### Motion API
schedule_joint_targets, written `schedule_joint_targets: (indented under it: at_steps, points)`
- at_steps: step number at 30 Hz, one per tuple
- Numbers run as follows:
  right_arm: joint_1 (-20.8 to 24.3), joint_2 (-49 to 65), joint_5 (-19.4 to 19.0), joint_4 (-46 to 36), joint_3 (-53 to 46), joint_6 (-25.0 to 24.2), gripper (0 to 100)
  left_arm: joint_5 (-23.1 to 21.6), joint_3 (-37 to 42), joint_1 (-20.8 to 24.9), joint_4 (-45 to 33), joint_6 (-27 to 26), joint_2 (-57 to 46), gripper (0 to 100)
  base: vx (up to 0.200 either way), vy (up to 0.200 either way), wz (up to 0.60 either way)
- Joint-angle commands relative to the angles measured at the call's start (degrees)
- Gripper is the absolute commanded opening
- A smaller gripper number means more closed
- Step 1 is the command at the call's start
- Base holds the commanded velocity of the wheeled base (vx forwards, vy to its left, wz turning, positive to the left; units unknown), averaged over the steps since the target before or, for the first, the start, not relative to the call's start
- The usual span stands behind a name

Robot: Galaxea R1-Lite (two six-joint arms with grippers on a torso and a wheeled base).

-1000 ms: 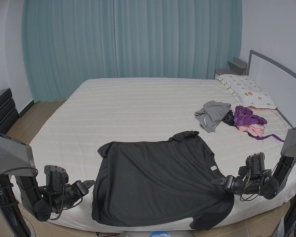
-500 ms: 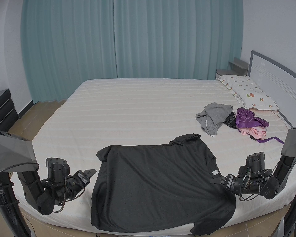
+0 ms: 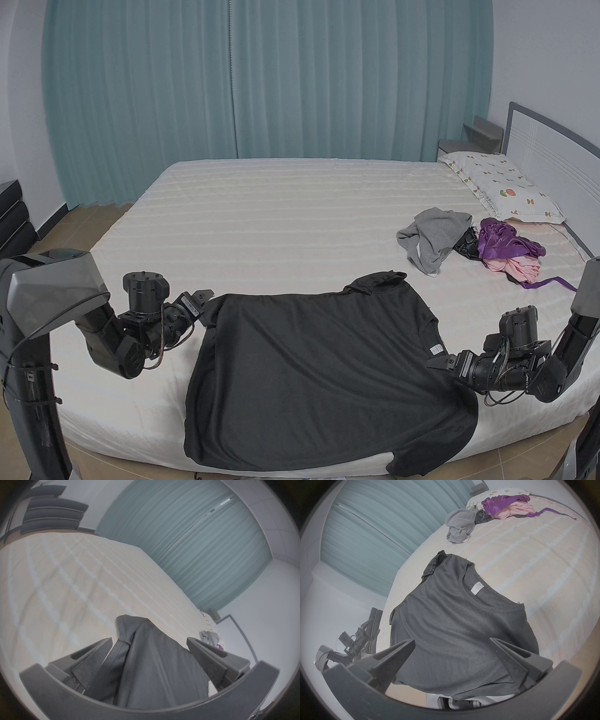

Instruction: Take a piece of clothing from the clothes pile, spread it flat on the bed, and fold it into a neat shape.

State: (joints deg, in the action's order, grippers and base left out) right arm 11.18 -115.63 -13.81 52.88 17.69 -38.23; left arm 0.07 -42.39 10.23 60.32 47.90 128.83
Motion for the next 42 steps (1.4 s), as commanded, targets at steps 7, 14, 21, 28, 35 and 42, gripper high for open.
schedule_joint_targets:
  at_steps: [7, 14, 21, 28, 35, 42]
  points:
    - [-0.02, -0.48, -0.16, 0.03, -0.02, -0.18, 100, 0.98, -21.95, -1.7, -11.72, -6.76, 15.93, 100, 0.0, 0.0, 0.0]
    - [-0.37, -0.56, -0.16, 0.03, 0.15, -0.09, 100, 1.16, -24.23, -3.28, -12.24, -6.24, 17.95, 100, 0.0, 0.0, 0.0]
    - [-0.19, -0.74, -0.25, 0.03, 0.07, -0.18, 100, 0.89, -27.57, -3.37, -12.33, -6.24, 19.79, 0, 0.0, 0.0, 0.0]
    - [-0.02, -0.83, -0.16, 0.2, 0.59, -0.27, 100, 2.12, -30.83, -5.22, -11.89, -5.62, 19.79, 0, 0.0, 0.0, 0.0]
    - [-0.46, -2.85, 0.01, 1.96, 7.1, -4.75, 100, 2.83, -34.17, -6.98, -13.47, -7.64, 16.01, 0, 0.0, 0.0, 0.0]
    - [-0.9, -8.83, 1.6, -0.94, 19.75, -4.4, 100, 2.83, -37.77, -6.89, -16.2, -12.13, 14.7, 0, 0.0, 0.0, 0.0]
